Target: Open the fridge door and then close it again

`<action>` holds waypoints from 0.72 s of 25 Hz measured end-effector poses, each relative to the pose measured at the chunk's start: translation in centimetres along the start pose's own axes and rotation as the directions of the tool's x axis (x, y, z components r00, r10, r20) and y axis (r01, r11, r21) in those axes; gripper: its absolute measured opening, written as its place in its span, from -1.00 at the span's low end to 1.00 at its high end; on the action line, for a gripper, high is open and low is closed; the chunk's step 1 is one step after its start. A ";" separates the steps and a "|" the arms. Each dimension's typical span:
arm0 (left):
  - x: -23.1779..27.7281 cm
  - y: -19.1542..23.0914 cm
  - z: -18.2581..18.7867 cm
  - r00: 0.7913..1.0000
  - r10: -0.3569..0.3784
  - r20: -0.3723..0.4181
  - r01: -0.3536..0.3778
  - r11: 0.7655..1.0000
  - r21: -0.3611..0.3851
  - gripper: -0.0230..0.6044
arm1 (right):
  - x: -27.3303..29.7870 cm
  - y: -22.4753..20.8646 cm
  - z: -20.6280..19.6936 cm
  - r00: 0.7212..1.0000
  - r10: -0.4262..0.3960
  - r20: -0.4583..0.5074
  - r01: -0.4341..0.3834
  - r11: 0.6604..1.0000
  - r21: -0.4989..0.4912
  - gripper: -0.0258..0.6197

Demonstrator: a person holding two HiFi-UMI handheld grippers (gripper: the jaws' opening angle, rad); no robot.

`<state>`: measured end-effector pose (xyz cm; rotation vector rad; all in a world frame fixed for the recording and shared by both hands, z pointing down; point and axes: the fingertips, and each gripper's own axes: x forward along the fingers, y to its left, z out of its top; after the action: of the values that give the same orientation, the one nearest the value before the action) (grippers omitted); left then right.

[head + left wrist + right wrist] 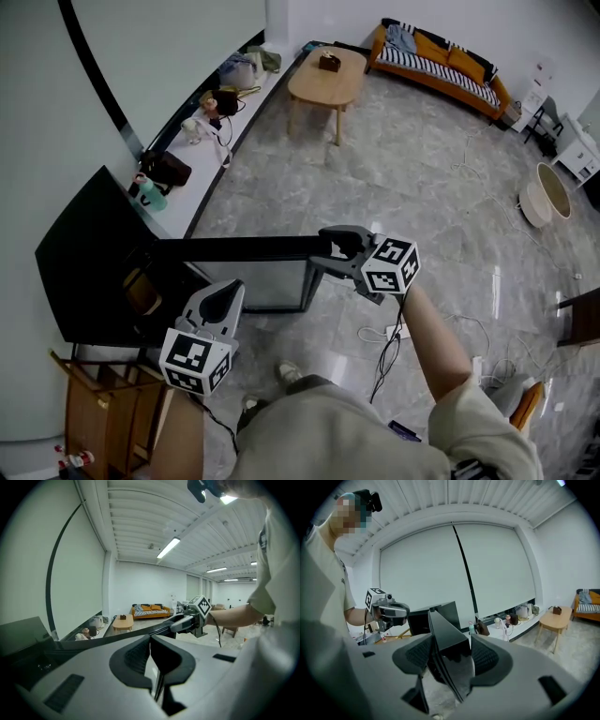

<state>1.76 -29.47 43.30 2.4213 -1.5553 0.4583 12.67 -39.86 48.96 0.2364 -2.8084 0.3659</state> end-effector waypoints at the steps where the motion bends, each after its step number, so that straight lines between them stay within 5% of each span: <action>1: -0.3 0.1 -0.2 1.000 0.006 0.006 -0.006 1.000 -0.004 -0.90 | 0.0 0.2 -0.1 1.000 -0.008 0.003 0.008 1.000 0.001 -0.15; 18: -6.1 0.1 -2.0 0.998 0.048 0.027 -0.047 0.999 -0.027 -0.90 | -1.1 6.1 -2.2 0.994 -0.110 -0.024 0.111 0.992 0.053 -0.16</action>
<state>-1.01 -23.70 42.90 2.3856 -1.6231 0.4122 13.07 -33.34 49.29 0.3955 -2.7523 0.4174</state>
